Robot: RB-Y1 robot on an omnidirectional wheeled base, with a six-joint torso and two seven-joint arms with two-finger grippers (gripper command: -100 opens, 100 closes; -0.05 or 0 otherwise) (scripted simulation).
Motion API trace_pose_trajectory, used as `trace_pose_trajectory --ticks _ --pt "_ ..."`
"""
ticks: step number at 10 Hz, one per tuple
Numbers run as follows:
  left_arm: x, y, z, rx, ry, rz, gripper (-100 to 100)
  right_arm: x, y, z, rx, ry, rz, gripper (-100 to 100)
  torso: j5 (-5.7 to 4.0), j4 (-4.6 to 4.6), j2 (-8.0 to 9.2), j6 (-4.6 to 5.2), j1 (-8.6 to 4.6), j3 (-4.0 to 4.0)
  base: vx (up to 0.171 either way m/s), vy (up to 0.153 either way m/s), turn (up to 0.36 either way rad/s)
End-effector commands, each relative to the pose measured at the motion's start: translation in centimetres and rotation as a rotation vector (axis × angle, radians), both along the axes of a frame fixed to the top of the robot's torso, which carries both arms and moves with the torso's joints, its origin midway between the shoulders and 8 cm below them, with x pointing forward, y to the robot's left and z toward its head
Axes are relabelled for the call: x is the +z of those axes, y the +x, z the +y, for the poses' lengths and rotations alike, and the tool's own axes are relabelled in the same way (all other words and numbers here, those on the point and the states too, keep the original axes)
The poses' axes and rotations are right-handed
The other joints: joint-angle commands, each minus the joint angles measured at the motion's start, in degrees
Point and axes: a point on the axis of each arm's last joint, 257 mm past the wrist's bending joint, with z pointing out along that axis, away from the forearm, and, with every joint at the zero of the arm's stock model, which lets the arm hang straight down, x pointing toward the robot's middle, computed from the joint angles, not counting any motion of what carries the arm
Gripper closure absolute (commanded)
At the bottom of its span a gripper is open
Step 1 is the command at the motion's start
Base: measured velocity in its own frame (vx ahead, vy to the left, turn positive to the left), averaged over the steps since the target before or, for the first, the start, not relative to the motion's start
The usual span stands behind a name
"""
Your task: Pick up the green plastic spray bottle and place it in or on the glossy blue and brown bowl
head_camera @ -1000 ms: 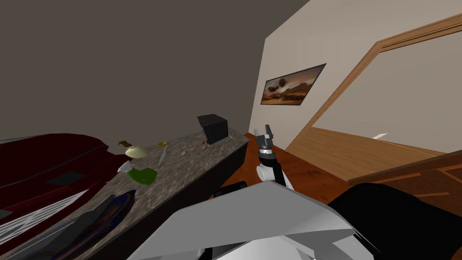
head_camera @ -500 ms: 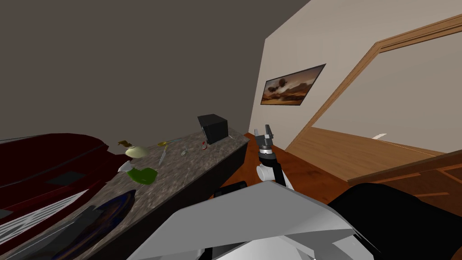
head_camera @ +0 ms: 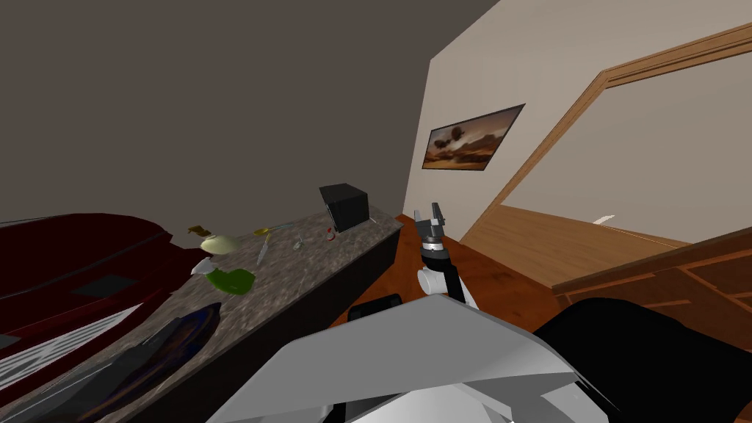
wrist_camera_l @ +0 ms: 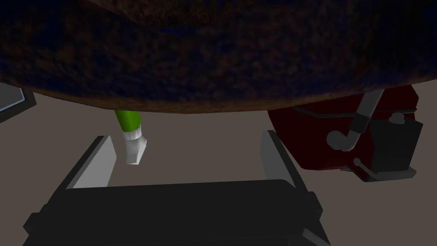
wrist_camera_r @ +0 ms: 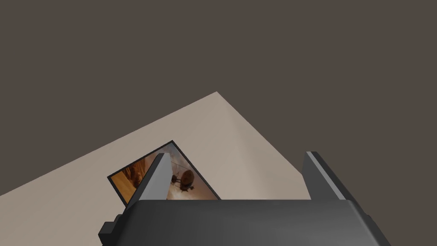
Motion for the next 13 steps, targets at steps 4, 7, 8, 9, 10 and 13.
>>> trace_pose_trajectory --ticks 4,7,8,9,10,13 --pt "4.4 0.2 3.0 -0.001 0.111 -0.014 -100 0.0 0.0 0.0 0.0 0.0 0.0 0 -0.01 -0.03 -0.19 0.0 0.02 -0.1 -0.115 -0.057 -0.104" --pt "4.3 0.2 4.3 0.046 0.095 -0.026 -100 0.0 0.0 0.0 0.0 0.0 0.0 0 0.02 -0.15 -0.71 0.06 0.03 -0.4 0.036 -0.048 -0.183" --pt "3.5 0.1 4.3 0.06 0.074 -0.021 -100 0.0 0.0 0.0 0.0 0.0 0.0 0 0.03 -0.18 -0.86 0.05 0.09 -0.49 0.081 0.013 -0.137" --pt "3.1 0.1 4.4 0.068 0.063 -0.017 -100 0.0 0.0 0.0 0.0 0.0 0.0 0 0.06 -0.2 -0.91 0.03 0.26 -0.52 0.071 0.038 -0.079" --pt "2.1 -0.1 4.3 0.083 0.039 -0.009 -100 0.0 0.0 0.0 0.0 0.0 0.0 0 0.08 -0.2 -0.89 0.01 0.35 -0.51 0.064 0.039 -0.134" --pt "0.0 -0.6 4.3 0.116 -0.008 0.013 -100 0.0 0.0 0.0 0.0 0.0 0.0 0 0.09 -0.17 -0.76 0.0 0.37 -0.44 0.039 0.042 -0.098"
